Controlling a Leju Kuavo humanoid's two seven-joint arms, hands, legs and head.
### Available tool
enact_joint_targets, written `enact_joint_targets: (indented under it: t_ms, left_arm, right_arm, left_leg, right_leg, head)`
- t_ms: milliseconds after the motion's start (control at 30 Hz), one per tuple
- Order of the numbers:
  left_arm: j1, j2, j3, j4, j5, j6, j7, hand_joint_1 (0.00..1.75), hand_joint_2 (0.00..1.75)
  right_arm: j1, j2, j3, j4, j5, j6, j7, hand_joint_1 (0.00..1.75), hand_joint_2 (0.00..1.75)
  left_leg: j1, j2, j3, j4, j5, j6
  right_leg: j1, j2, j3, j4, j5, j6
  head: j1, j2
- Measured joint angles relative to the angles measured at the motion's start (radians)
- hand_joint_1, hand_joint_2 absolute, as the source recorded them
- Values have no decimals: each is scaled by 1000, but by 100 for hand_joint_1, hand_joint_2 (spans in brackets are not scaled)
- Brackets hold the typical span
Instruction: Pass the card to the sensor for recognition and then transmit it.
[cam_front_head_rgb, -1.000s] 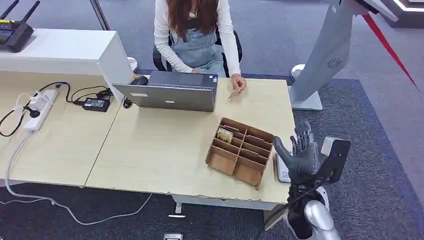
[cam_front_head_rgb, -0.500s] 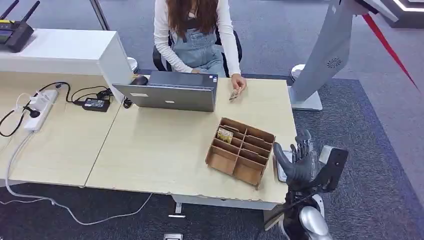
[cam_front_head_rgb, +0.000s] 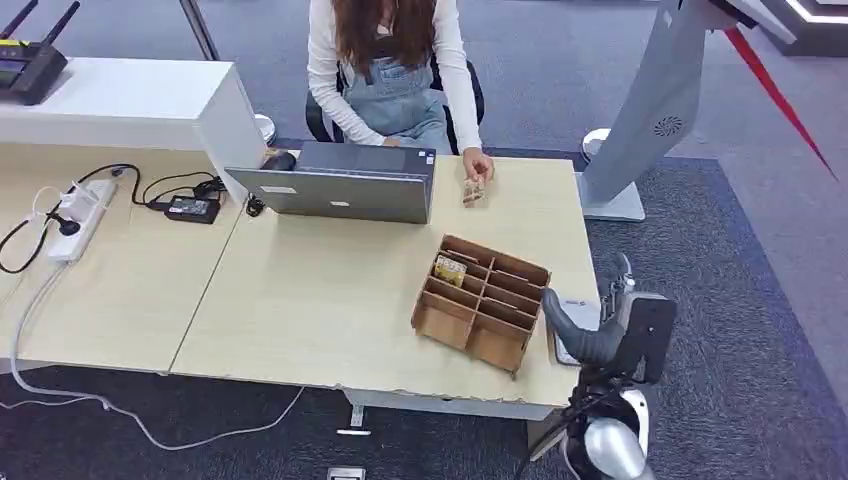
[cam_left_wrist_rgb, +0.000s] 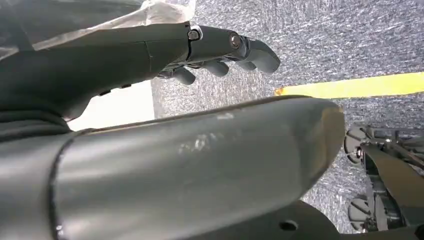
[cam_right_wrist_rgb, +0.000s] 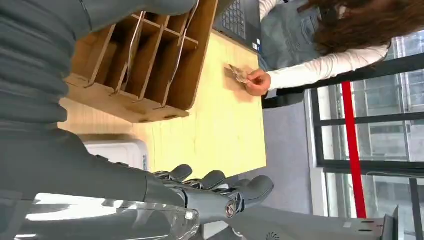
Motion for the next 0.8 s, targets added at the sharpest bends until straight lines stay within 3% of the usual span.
enact_joint_targets:
  t_ms: [200,400,567,800]
  left_arm:
    - [0,0,0,0,0,-2,0,0,0]
    - [0,0,0,0,1,-6,-1,0,0]
    - [-1,0,0,0,0,-9,-2,0,0]
    - [-1,0,-1,0,-3,-10,-1,0,0]
  right_arm:
    - [0,0,2,0,11,1,1,0,175]
    - [-1,0,23,0,119,12,27,0,175]
    - [-18,0,48,0,294,40,95,0,175]
    - [-39,1,88,-3,635,93,183,0,175]
  left_leg:
    - [0,0,0,0,0,0]
    - [0,0,0,0,0,0]
    - [0,0,0,0,0,0]
    - [0,0,0,0,0,0]
  right_leg:
    - [0,0,0,0,0,0]
    - [0,0,0,0,0,0]
    - [0,0,0,0,0,0]
    - [0,0,0,0,0,0]
  head:
    - [0,0]
    - [0,0]
    - [0,0]
    - [0,0]
